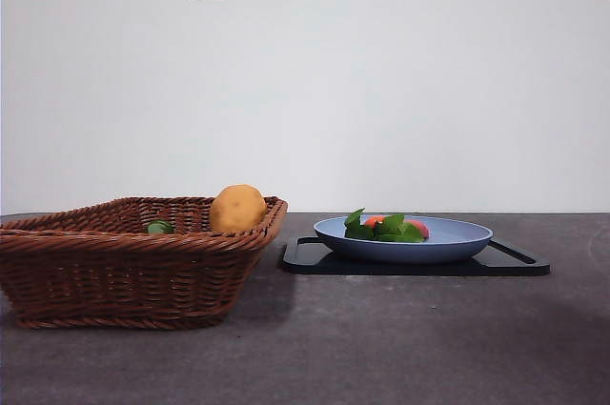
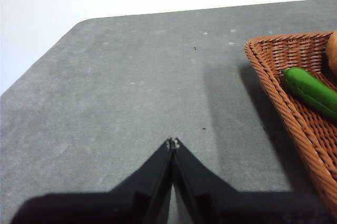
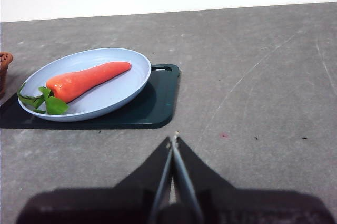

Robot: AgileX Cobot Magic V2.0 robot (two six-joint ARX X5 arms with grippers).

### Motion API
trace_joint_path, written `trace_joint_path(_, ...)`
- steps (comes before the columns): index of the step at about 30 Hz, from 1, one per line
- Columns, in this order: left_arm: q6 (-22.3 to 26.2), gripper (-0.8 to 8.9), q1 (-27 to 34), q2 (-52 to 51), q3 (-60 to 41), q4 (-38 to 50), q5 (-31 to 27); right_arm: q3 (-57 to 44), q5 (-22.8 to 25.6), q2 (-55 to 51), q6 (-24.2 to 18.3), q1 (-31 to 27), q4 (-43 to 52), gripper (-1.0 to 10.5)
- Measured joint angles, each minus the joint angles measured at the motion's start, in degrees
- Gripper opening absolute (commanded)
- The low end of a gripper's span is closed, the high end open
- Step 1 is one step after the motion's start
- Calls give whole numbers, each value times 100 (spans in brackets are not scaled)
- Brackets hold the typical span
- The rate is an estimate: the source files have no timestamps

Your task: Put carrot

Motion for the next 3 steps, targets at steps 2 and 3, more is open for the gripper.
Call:
trace_joint_path(2,0,8,0,0,0,0,0,0,0,0,0,0,0,3)
trace_joint_path(3,0,8,0,0,0,0,0,0,0,0,0,0,0,4)
